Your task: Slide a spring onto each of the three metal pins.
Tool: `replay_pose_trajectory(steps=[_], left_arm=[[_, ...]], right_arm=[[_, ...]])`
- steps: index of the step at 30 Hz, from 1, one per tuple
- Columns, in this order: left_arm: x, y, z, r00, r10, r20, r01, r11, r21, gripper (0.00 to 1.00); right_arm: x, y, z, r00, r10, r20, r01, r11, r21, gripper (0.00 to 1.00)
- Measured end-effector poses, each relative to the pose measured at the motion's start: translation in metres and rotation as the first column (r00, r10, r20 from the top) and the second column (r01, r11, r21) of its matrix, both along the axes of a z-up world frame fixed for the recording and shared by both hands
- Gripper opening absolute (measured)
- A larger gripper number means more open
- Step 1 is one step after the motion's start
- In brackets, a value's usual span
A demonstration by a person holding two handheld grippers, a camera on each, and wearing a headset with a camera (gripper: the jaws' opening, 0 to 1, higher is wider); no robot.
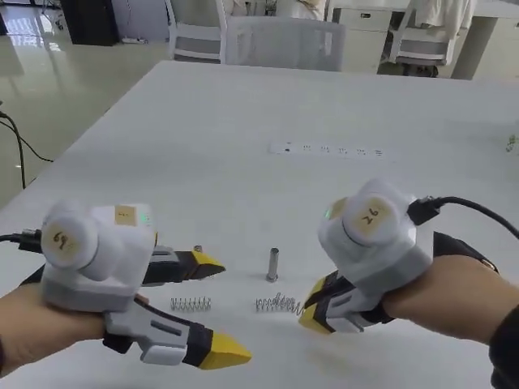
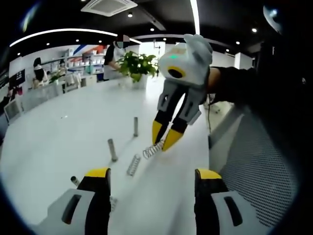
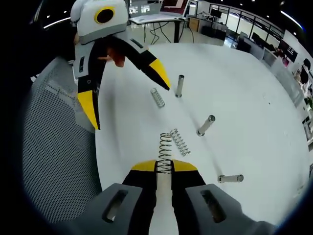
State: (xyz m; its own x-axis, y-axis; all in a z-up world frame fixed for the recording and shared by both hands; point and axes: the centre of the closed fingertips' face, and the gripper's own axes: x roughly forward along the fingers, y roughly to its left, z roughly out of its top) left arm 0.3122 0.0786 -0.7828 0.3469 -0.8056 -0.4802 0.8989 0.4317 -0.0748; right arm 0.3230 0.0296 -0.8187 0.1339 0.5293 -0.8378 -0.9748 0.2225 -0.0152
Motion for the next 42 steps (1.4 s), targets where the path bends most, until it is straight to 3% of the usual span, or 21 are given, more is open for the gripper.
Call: replay_pose_trajectory(steps=[6, 19, 29, 39, 42], left_arm=[[0.002, -0.008, -0.005, 1.0, -0.018, -0.016, 0.018, 1.0, -0.003, 0.61], [-0.007, -0.015, -0.018, 0.997, -0.071, -0.012, 0.071, 0.997, 0.024, 0.45], [-0.015, -0.019, -0.023, 0.992, -0.126, 0.014, 0.126, 0.991, 0.047, 0.29], [-0.027, -0.022, -0.032, 0.978, -0.206, 0.029, 0.203, 0.975, 0.095, 0.13], [-0.031, -0.023, -0.035, 0.974, -0.226, 0.02, 0.222, 0.969, 0.108, 0.08]], right_arm=[[-0.006, 0.009, -0.001, 0.999, 0.032, -0.006, -0.032, 0.999, 0.003, 0.07], [-0.022, 0.018, -0.006, 0.994, 0.113, -0.013, -0.113, 0.994, -0.007, 0.07], [-0.035, 0.021, -0.007, 0.985, 0.167, -0.046, -0.167, 0.986, 0.008, 0.07], [-0.046, 0.024, -0.008, 0.973, 0.218, -0.068, -0.218, 0.976, 0.017, 0.07], [-0.049, 0.024, -0.009, 0.97, 0.232, -0.075, -0.231, 0.973, 0.019, 0.07]])
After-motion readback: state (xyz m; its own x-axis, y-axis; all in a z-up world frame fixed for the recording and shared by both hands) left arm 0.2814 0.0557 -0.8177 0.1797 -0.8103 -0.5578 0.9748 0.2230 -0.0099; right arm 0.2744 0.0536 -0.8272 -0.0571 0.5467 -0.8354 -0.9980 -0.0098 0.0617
